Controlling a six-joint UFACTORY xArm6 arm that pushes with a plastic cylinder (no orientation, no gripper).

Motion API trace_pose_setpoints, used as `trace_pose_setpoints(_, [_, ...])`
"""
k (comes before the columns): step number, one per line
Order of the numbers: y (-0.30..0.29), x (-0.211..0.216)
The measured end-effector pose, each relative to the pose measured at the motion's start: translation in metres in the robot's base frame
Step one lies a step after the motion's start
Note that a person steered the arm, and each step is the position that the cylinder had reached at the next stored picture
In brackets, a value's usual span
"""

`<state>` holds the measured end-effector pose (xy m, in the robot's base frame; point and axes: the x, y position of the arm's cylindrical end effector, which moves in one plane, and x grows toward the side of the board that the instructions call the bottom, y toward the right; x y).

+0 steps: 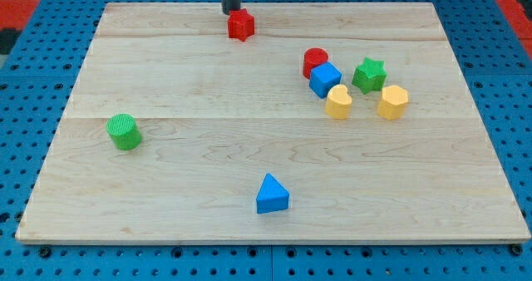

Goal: Push the green circle towards the red star

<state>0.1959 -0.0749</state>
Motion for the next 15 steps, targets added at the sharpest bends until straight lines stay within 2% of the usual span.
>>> trace_pose_setpoints(1, [-0.065, 0.016])
trace_pose_setpoints(2, [-0.084, 0.132])
trace_pose_setpoints(3, [-0.079, 0.238])
trace_pose_setpoints(4, [-0.086, 0.314])
trace_pose_setpoints(5, [-0.159, 0.3])
trace_pose_setpoints(6, [-0.085, 0.274])
trace_pose_setpoints(7, [-0.046, 0.295])
trace_pose_setpoints(8, [-0.011, 0.276])
trace_pose_setpoints(9, [-0.001, 0.21])
trace_pose_setpoints(10, [-0.02, 0.192])
trace_pose_setpoints(11, [-0.042, 0.232])
trace_pose_setpoints(12, [-0.063, 0.183])
trace_pose_setpoints(14, [-0.042, 0.125])
trace_pose_setpoints(15, [-0.039, 0.129])
